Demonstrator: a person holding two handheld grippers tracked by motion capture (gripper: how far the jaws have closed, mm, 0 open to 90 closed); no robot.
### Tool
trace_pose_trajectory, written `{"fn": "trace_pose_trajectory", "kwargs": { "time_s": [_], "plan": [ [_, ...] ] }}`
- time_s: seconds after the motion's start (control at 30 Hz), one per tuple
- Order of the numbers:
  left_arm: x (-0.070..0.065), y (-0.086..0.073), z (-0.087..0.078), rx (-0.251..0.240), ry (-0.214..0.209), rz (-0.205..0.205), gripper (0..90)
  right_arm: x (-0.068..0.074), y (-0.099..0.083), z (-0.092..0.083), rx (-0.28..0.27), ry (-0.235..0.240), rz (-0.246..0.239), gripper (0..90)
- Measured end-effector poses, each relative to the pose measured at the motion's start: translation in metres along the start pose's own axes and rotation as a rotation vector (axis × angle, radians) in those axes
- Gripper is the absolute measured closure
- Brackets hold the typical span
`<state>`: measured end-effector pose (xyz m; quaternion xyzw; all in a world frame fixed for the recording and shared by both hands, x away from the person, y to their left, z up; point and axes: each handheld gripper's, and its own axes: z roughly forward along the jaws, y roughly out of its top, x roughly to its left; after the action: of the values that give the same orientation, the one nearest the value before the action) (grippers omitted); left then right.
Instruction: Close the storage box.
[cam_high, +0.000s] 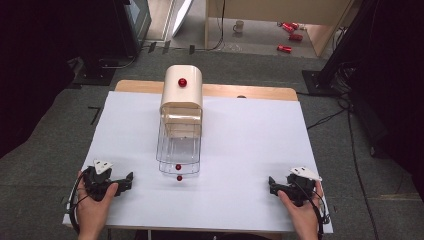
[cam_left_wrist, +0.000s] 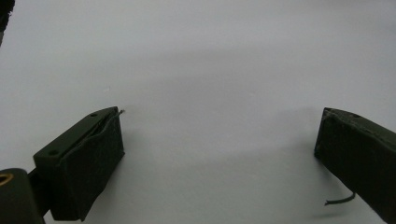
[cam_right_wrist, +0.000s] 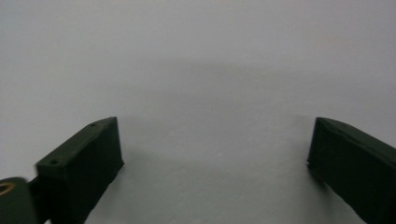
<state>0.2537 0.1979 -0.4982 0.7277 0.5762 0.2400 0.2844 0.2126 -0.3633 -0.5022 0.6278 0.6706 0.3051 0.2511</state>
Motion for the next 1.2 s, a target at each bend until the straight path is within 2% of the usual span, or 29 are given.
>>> {"fn": "trace_pose_trajectory", "kwargs": {
  "time_s": [0.1, 0.17, 0.2, 0.27, 0.33, 0.37, 0.4, 0.43, 0.47, 0.5, 0.53, 0.57, 0.63, 0.67, 0.7, 0.73, 0.77, 0.8, 0.83, 0.87, 0.97, 1.0, 1.03, 1.07, 1.1, 1.2],
  "plan": [
    [0.0, 0.0, 0.0, 0.0, 0.0, 0.0, 1.2, 0.005, -0.001, -0.007, -0.047, -0.043, -0.008, 13.9],
    [0.0, 0.0, 0.0, 0.0, 0.0, 0.0, 1.2, 0.008, 0.0, -0.01, -0.058, -0.038, -0.006, 13.8],
    [0.0, 0.0, 0.0, 0.0, 0.0, 0.0, 1.2, 0.014, 0.002, -0.014, -0.079, -0.017, -0.009, 14.3],
    [0.0, 0.0, 0.0, 0.0, 0.0, 0.0, 1.2, 0.021, 0.004, -0.018, -0.092, 0.024, -0.005, 15.3],
    [0.0, 0.0, 0.0, 0.0, 0.0, 0.001, 1.2, 0.028, 0.007, -0.021, -0.109, 0.067, -0.02, 16.3],
    [0.0, 0.0, 0.0, 0.0, 0.0, 0.001, 1.2, 0.028, 0.007, -0.021, -0.109, 0.067, -0.02, 16.3],
    [0.0, 0.0, 0.0, 0.0, 0.0, 0.0, 1.2, 0.037, 0.009, -0.023, -0.112, 0.073, -0.042, 16.4],
    [0.0, 0.0, 0.0, 0.0, 0.0, 0.0, 1.2, 0.037, 0.009, -0.023, -0.112, 0.073, -0.042, 16.4],
    [0.0, 0.0, 0.0, 0.0, 0.0, 0.0, 1.2, 0.044, 0.012, -0.023, -0.116, 0.087, -0.055, 16.8],
    [0.0, 0.0, 0.0, -0.001, 0.0, 0.0, 1.2, 0.044, 0.012, -0.023, -0.116, 0.087, -0.055, 16.8],
    [0.0, 0.0, 0.0, -0.001, 0.0, 0.001, 1.2, 0.052, 0.015, -0.024, -0.123, 0.094, -0.072, 18.2],
    [0.0, 0.0, 0.0, -0.001, 0.0, 0.001, 1.2, 0.052, 0.015, -0.024, -0.123, 0.094, -0.072, 18.2],
    [0.0, 0.0, 0.0, -0.001, 0.0, 0.0, 1.2, 0.061, 0.018, -0.026, -0.126, 0.104, -0.073, 19.9],
    [0.0, 0.0, 0.0, -0.001, 0.0, 0.0, 1.2, 0.07, 0.021, -0.029, -0.137, 0.126, -0.081, 28.2],
    [0.0, 0.0, 0.0, 0.0, 0.0, 0.001, 1.2, 0.07, 0.021, -0.029, -0.137, 0.126, -0.081, 28.2],
    [0.0, 0.0, 0.0, 0.001, 0.0, 0.003, 1.2, 0.077, 0.024, -0.031, -0.15, 0.177, -0.082, 33.1],
    [0.0, 0.0, 0.0, 0.001, 0.0, 0.003, 1.3, 0.077, 0.024, -0.031, -0.15, 0.177, -0.082, 33.1],
    [0.0, 0.0, 0.0, -0.001, 0.0, 0.001, 1.3, 0.086, 0.027, -0.031, -0.16, 0.197, -0.095, 35.0],
    [0.0, 0.0, 0.0, -0.001, 0.0, 0.001, 1.3, 0.086, 0.027, -0.031, -0.16, 0.197, -0.095, 35.0],
    [0.0, 0.0, 0.0, -0.001, 0.0, 0.001, 1.3, 0.094, 0.029, -0.03, -0.164, 0.201, -0.112, 35.8],
    [0.0, 0.0, 0.0, -0.001, 0.0, 0.001, 1.3, 0.102, 0.031, -0.028, -0.165, 0.213, -0.123, 36.0],
    [0.0, 0.0, 0.0, 0.0, 0.0, 0.001, 1.3, 0.11, 0.032, -0.028, -0.168, 0.223, -0.132, 36.8],
    [0.0, 0.0, 0.0, 0.0, 0.0, 0.001, 1.3, 0.11, 0.032, -0.028, -0.168, 0.223, -0.132, 36.8],
    [0.0, 0.0, 0.0, 0.0, -0.001, 0.001, 1.3, 0.118, 0.034, -0.028, -0.173, 0.234, -0.139, 38.2],
    [0.0, 0.0, 0.0, 0.0, -0.001, 0.001, 1.2, 0.118, 0.034, -0.028, -0.173, 0.234, -0.139, 38.2],
    [0.0, 0.0, 0.0, 0.002, -0.001, 0.001, 1.2, 0.133, 0.036, -0.027, -0.185, 0.267, -0.134, 42.7]
  ]
}}
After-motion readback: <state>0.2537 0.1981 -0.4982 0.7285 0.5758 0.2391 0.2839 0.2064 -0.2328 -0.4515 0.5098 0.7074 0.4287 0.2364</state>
